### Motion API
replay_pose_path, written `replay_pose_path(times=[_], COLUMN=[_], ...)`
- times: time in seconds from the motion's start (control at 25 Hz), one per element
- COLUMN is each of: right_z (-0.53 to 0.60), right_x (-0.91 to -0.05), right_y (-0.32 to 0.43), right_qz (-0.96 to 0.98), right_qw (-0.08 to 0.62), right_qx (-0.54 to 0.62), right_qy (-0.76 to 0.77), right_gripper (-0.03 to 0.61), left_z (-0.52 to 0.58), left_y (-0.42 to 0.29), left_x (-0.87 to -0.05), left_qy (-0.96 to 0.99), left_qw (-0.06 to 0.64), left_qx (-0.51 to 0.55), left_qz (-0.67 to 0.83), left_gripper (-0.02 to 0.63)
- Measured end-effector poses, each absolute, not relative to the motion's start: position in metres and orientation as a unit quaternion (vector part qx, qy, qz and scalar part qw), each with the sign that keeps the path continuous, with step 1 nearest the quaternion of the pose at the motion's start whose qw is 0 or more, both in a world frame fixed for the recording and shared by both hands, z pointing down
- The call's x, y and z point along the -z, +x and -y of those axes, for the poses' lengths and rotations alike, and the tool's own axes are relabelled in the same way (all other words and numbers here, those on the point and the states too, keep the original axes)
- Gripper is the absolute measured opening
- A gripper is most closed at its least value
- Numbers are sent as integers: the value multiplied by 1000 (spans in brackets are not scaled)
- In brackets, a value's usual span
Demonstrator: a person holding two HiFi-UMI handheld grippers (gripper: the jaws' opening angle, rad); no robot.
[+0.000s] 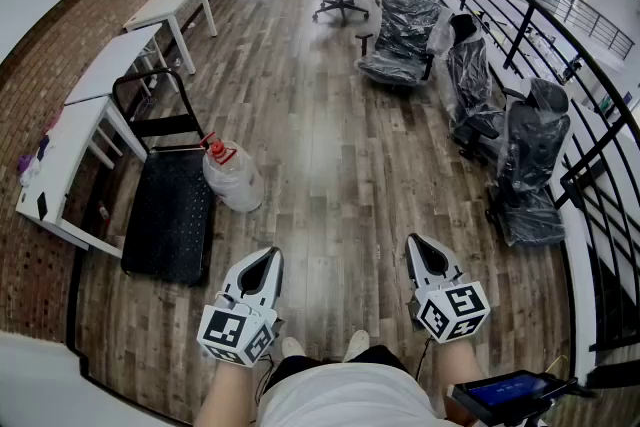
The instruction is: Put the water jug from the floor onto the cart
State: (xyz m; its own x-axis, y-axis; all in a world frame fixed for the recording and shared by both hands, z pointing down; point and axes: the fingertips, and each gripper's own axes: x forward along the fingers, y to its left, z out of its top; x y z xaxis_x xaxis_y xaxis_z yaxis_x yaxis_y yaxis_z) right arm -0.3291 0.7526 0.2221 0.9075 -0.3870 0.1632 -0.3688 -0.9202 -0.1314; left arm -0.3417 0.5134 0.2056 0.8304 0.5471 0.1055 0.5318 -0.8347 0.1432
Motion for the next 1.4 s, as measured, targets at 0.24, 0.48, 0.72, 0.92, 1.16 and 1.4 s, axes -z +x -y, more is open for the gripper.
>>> replay_pose_path(times=[0.24,0.48,0.72,0.92,1.16,1.4], right_z=[-778,-779,-753,-722,-667,-597], right_x=[-229,-252,-253,-252,-249,-230], right_y=[-323,-306,-272,-237,-177,-122], right_qz=[-213,-240,-274,-291,-314,-329], right_qw=[50,60,50,34,17,13], right_qx=[93,117,119,126,131,111], right_qy=[-971,-962,-953,-948,-940,-938], right_gripper=[2,2,2,2,2,2], left_z=[-538,-546,-521,-489,-438,-375], left_y=[-343,-344,-320,-284,-230,-187], left_x=[-215,-228,-227,-234,-237,-229], left_qy=[960,966,974,976,980,982], left_qw=[54,43,49,68,80,82], left_qx=[-79,-94,-87,-85,-76,-68], left_qz=[-263,-236,-205,-188,-168,-155], left_gripper=[-6,-6,-6,-6,-6,-6])
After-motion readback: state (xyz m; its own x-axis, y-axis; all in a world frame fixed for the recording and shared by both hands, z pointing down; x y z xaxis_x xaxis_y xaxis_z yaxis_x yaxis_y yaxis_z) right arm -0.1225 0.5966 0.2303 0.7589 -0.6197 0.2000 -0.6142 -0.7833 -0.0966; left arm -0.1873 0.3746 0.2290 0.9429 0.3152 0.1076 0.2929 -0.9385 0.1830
